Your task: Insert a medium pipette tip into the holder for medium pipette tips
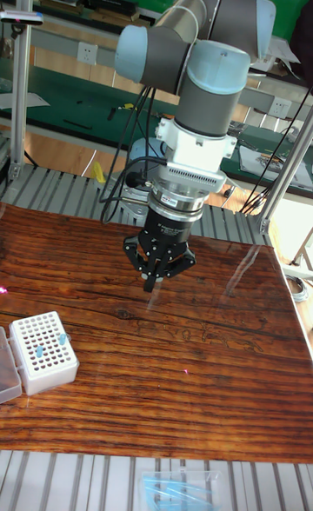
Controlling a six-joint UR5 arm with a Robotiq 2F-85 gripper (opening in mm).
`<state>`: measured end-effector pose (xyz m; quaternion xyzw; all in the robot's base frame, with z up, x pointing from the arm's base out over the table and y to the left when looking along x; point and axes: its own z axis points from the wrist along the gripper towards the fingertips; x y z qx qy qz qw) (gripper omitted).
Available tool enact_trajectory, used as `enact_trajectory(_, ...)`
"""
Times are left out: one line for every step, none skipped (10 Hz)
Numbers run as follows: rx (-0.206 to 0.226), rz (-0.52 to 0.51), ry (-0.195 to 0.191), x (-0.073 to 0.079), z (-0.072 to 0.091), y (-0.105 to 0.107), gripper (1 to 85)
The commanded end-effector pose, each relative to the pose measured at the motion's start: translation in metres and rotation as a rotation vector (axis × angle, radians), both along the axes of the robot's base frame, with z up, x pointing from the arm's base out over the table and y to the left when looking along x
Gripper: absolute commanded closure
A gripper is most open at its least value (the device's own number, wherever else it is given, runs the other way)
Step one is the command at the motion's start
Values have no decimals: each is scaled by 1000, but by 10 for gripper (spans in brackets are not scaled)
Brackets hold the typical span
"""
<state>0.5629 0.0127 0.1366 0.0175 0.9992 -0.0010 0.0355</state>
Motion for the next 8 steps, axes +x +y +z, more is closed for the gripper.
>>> enact_trajectory(24,29,-16,2,-4,-1,847)
enact_trajectory(45,33,-18,3,-6,1,847)
enact_trajectory(37,35,-15,2,-6,-1,847)
enact_trajectory(34,38,-12,1,-7,-2,847)
enact_trajectory(33,42,-11,1,-7,-1,847)
enact_trajectory(27,47,-7,0,-7,-3,847)
enact_trajectory(22,49,-4,-1,-7,-4,847)
enact_trajectory(24,50,-4,-1,-7,-3,847)
